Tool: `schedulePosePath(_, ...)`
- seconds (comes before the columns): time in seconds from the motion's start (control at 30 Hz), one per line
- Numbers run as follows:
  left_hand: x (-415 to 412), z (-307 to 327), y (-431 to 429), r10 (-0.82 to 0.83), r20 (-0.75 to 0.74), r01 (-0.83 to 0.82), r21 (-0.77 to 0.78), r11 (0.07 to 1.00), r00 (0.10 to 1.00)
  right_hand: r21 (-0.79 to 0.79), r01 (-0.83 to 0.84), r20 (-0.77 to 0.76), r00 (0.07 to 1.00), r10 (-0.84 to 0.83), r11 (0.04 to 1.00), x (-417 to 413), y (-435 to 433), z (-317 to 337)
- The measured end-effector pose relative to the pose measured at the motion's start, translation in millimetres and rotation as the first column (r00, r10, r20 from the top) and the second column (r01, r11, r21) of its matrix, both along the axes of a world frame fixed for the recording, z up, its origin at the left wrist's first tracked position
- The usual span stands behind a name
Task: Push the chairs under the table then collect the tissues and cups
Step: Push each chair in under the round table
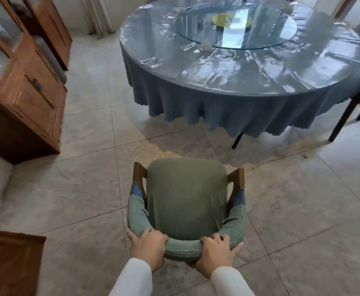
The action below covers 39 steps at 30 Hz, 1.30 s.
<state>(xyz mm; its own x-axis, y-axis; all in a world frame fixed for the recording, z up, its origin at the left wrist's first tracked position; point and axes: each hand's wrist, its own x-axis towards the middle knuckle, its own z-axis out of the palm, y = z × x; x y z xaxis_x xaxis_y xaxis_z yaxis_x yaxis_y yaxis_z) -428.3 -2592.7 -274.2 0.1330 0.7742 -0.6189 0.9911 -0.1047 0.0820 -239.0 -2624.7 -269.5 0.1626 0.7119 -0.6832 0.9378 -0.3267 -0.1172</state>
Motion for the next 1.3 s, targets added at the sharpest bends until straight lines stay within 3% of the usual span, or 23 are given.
schedulePosePath(0.17, -16.5, -6.2, 19.6, -0.09, 0.021, 0.089, 0.075, 0.993, 0.996, 0.115, 0.019, 0.039, 0.999, -0.024, 0.993, -15.7, 8.1, -5.1)
schedulePosePath(0.57, -33.4, -26.0, 127.2, -0.139, -0.019, 0.139, 0.235, 0.962, 0.99, 0.218, 0.068, 0.047, 0.996, -0.08, 0.974, -36.9, 102.9, -15.3)
schedulePosePath(0.97, -41.7, -23.6, 251.6, -0.097, 0.062, 0.076, 0.276, 0.958, 0.993, 0.292, 0.1, 0.05, 0.992, -0.119, 0.951, -49.6, 223.5, -16.5)
schedulePosePath(1.3, -60.2, -31.5, 367.7, -0.168, 0.082, 0.137, 0.291, 0.947, 0.982, 0.318, 0.146, 0.067, 0.982, -0.176, 0.937, -68.6, 324.6, -22.7)
